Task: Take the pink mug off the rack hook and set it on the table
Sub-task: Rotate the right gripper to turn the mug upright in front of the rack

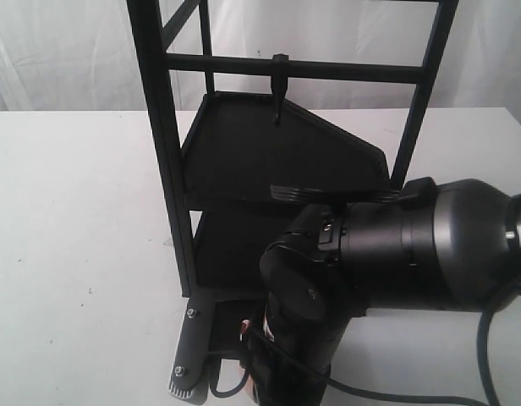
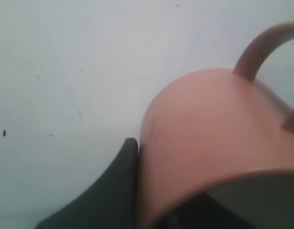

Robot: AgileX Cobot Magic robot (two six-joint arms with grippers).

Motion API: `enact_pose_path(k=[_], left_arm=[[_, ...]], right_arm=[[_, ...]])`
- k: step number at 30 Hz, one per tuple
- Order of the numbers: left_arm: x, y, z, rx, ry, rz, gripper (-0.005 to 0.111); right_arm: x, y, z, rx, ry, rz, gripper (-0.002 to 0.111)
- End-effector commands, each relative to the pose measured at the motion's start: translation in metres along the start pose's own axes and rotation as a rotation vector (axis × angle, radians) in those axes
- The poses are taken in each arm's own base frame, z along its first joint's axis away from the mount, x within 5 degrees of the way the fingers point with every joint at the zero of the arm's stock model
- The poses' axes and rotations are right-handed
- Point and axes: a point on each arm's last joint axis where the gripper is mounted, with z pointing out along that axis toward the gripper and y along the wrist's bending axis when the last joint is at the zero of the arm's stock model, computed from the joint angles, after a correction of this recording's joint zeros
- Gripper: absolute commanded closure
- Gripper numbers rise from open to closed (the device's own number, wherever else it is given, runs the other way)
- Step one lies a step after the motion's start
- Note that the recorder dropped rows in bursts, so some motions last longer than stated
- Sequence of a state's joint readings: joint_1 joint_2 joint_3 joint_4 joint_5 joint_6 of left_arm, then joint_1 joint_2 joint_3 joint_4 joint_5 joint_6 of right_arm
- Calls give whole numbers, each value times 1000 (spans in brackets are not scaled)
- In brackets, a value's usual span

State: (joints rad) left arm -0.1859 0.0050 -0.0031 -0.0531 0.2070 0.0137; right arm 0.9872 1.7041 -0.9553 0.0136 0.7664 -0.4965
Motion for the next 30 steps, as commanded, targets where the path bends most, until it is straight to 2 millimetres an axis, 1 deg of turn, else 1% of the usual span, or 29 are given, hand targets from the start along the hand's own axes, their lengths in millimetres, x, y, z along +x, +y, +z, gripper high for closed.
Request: enact_pose_path(k=[1, 6, 9, 19, 26, 30], left_arm=[[1, 0, 0, 1, 2, -4, 107], [1, 0, 0, 1, 2, -4, 107], [1, 0, 0, 1, 2, -4, 107], [1, 0, 0, 1, 2, -4, 107], [1, 0, 0, 1, 2, -4, 107], [1, 0, 0, 1, 2, -4, 107]], right_arm=[[2, -3, 5, 2, 19, 6, 103], [2, -4, 4, 4, 16, 8, 82], [2, -4, 4, 4, 16, 9, 73], [1, -4, 2, 11, 2, 10, 72], [0, -4, -4, 18, -20, 15, 63], [0, -4, -9, 25, -34, 15, 61]])
